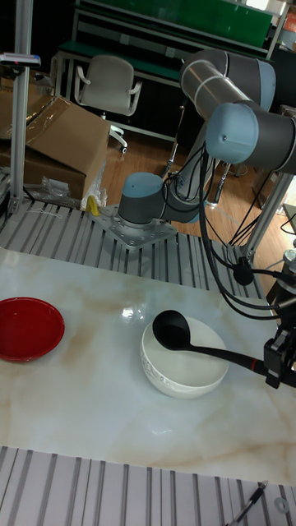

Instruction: Scoop water with a large spoon from one bowl to another

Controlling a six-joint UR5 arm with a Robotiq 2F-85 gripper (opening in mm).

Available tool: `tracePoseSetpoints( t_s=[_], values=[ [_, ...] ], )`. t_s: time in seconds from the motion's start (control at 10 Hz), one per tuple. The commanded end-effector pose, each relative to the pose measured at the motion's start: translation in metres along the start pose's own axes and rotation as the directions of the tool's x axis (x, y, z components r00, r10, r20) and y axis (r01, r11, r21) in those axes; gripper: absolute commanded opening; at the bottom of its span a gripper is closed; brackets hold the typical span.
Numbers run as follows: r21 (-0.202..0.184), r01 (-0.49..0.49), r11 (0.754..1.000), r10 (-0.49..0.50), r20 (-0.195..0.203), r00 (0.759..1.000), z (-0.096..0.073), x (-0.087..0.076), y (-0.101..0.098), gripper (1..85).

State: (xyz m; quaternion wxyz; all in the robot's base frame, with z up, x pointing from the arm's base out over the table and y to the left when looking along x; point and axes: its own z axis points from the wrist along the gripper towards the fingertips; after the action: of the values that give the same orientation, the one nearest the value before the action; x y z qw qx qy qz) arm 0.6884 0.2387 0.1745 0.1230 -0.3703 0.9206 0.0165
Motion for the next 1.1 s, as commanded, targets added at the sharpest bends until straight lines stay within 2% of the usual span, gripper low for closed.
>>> tracePoseSetpoints(
  t_s=[0.0,0.3,0.4,0.6,0.8,1.0],
  values=[
    [-0.005,-0.013,1.000,0.013,0.007,1.000,-0.001,-0.001,0.000,1.3],
    [-0.020,0.022,1.000,-0.021,0.036,0.999,-0.023,-0.014,-0.004,1.3],
    [-0.036,0.034,0.999,-0.032,0.054,0.998,-0.031,-0.014,-0.005,1.3],
    [-0.038,0.053,0.998,-0.051,0.065,0.997,-0.041,-0.004,-0.007,1.3],
    [-0.031,0.032,0.999,-0.030,0.066,0.997,-0.042,-0.004,-0.009,1.3],
    [-0.033,0.018,0.999,-0.015,0.094,0.995,-0.042,-0.012,-0.008,1.3]
  ],
)
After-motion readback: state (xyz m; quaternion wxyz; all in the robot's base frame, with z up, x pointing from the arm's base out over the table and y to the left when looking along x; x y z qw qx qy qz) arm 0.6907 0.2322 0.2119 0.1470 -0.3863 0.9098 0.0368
